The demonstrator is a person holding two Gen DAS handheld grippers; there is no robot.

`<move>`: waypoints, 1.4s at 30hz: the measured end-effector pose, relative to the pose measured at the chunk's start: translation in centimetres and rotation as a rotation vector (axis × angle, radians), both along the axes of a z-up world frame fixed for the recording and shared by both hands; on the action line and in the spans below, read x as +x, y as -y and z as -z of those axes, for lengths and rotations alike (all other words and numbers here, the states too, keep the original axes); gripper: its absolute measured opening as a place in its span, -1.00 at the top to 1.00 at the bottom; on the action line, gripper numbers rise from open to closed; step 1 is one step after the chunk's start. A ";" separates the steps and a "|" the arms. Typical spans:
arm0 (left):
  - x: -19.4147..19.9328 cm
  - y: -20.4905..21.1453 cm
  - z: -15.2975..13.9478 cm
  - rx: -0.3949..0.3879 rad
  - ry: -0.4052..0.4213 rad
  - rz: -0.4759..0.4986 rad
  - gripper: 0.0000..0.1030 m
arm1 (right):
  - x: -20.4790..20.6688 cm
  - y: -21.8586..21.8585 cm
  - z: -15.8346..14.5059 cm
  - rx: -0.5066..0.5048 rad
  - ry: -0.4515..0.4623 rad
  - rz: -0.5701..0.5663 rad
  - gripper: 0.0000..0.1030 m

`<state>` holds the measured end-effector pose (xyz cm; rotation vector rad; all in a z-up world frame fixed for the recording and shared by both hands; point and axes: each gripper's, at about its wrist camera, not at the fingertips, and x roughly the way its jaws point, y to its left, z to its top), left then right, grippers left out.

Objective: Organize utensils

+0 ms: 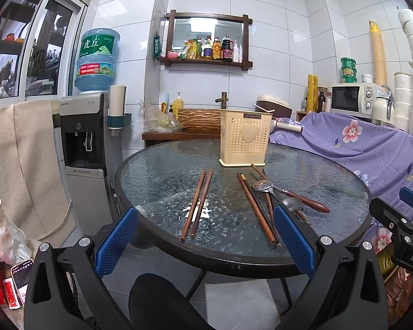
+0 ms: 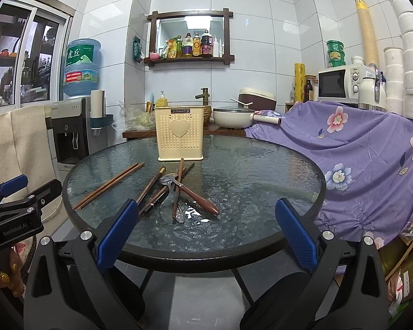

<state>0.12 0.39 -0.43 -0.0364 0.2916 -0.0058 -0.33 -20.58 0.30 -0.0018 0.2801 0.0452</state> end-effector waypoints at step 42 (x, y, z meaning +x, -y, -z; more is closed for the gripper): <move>5.0 -4.6 2.9 -0.008 -0.186 0.097 -0.41 | 12.1 2.9 2.7 -0.063 -0.344 -0.249 -0.37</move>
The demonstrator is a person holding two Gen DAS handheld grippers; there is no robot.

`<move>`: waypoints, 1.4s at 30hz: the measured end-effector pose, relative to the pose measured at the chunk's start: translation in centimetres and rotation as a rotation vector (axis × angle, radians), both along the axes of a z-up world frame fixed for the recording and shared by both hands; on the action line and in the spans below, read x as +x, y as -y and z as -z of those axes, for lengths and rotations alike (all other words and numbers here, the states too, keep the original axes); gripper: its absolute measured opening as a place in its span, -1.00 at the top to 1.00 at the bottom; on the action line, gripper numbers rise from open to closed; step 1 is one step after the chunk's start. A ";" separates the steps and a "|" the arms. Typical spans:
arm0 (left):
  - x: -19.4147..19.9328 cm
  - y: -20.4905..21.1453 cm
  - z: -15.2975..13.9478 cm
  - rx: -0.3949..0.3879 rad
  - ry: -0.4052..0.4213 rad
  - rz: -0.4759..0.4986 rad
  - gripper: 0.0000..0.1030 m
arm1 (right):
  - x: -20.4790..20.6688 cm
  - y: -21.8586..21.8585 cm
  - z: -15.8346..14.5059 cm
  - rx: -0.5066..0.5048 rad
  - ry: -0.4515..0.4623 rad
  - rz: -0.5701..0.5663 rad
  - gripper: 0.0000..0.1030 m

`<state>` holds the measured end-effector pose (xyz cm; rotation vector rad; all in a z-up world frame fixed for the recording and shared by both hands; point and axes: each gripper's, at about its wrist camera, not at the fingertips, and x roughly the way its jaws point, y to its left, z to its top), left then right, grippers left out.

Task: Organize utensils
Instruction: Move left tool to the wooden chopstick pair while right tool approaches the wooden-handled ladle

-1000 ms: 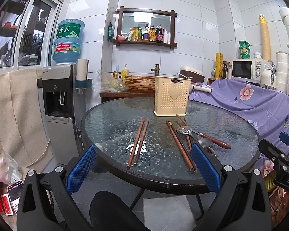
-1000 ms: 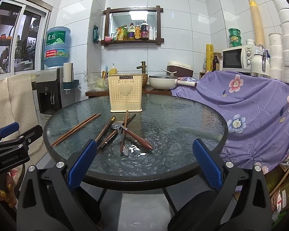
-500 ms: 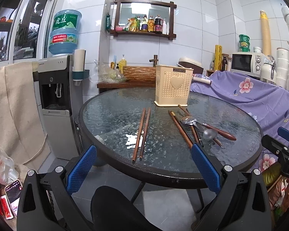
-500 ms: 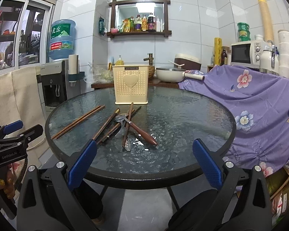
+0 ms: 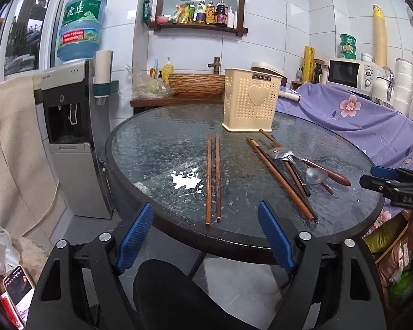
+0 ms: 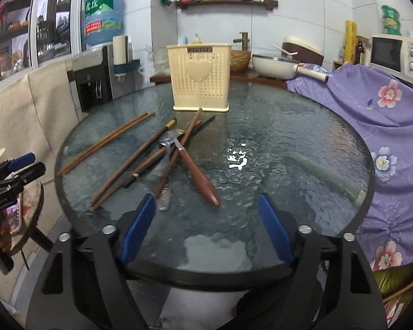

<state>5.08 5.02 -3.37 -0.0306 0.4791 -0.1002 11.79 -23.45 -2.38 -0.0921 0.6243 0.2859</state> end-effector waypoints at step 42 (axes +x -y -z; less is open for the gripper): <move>4.2 -1.0 1.3 0.104 -0.165 0.093 0.33 | 6.4 -0.4 1.5 -0.064 -0.216 -0.130 0.09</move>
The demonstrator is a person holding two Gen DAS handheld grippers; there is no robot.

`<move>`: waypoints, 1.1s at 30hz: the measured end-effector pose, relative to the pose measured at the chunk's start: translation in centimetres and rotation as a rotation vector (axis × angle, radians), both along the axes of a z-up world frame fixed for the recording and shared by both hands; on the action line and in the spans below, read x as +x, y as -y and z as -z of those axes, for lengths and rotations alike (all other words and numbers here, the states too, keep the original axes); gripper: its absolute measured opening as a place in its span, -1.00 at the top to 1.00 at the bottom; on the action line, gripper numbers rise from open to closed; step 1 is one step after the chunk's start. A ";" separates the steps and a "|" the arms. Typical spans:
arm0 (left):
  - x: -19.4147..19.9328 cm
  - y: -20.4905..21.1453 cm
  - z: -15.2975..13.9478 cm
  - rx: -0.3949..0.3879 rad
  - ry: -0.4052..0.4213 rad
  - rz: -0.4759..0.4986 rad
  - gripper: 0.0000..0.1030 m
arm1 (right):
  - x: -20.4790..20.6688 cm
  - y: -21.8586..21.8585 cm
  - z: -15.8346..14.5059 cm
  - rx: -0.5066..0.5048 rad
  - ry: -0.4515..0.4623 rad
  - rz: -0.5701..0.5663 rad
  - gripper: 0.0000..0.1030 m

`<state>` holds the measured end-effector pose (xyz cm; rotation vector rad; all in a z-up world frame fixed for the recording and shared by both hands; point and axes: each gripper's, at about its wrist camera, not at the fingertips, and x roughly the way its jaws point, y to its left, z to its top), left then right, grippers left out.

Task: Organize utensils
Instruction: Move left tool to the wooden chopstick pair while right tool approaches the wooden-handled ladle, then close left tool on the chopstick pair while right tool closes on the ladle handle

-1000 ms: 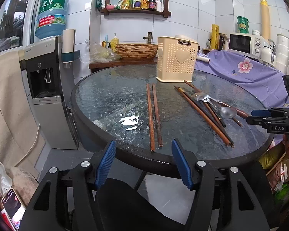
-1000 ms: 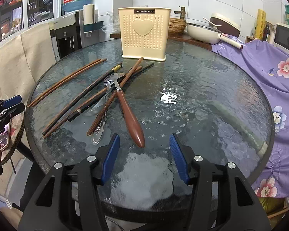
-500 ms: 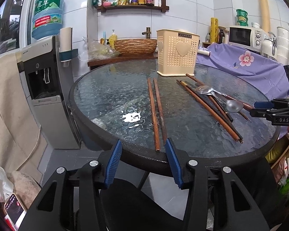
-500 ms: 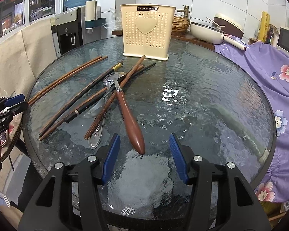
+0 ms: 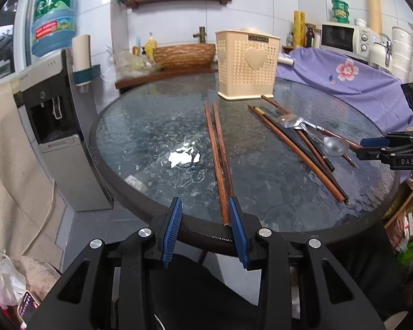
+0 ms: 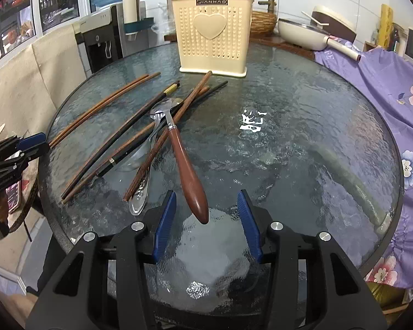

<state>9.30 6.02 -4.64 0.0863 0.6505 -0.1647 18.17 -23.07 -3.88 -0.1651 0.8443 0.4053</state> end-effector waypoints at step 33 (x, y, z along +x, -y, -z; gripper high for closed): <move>2.5 1.1 -0.8 0.022 -0.136 0.065 0.74 | 1.2 -1.4 -0.3 -0.040 -0.070 -0.055 0.40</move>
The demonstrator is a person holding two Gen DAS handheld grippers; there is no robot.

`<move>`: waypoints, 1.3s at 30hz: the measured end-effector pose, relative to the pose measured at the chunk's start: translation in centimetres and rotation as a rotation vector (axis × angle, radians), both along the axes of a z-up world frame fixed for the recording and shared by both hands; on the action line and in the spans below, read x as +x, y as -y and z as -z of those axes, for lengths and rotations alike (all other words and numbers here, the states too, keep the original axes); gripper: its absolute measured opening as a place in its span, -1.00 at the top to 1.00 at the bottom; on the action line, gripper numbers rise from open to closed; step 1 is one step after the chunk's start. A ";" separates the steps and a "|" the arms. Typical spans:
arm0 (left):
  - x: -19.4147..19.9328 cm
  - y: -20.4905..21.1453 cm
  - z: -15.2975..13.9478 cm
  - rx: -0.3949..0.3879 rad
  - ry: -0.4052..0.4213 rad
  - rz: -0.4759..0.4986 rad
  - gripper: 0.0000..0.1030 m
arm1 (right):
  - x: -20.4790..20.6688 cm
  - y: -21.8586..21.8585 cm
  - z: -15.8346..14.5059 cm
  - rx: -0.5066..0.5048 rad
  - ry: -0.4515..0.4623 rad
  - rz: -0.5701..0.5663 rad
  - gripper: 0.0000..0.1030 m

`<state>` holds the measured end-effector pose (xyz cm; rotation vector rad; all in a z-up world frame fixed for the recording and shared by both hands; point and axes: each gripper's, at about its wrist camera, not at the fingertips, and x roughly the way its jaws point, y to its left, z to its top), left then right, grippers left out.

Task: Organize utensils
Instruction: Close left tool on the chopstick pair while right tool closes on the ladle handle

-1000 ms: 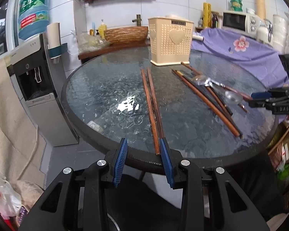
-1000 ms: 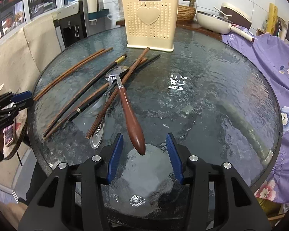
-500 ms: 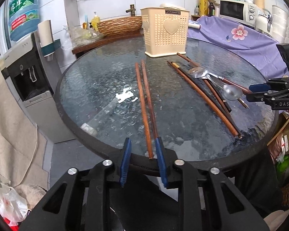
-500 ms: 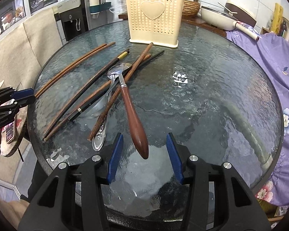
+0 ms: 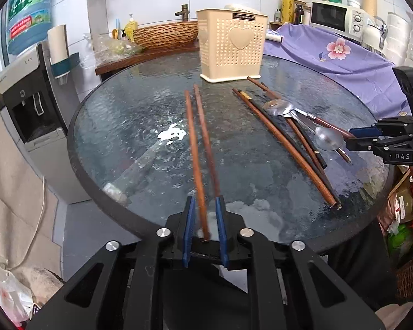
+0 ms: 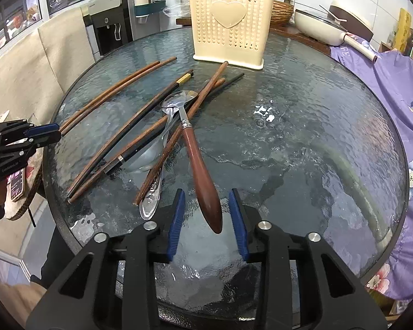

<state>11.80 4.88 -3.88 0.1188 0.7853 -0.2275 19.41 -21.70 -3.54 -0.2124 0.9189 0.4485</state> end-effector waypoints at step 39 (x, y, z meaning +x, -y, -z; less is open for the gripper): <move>-1.0 -0.6 -1.9 -0.063 0.070 -0.055 0.91 | -2.7 0.2 -2.0 0.069 0.157 0.010 0.67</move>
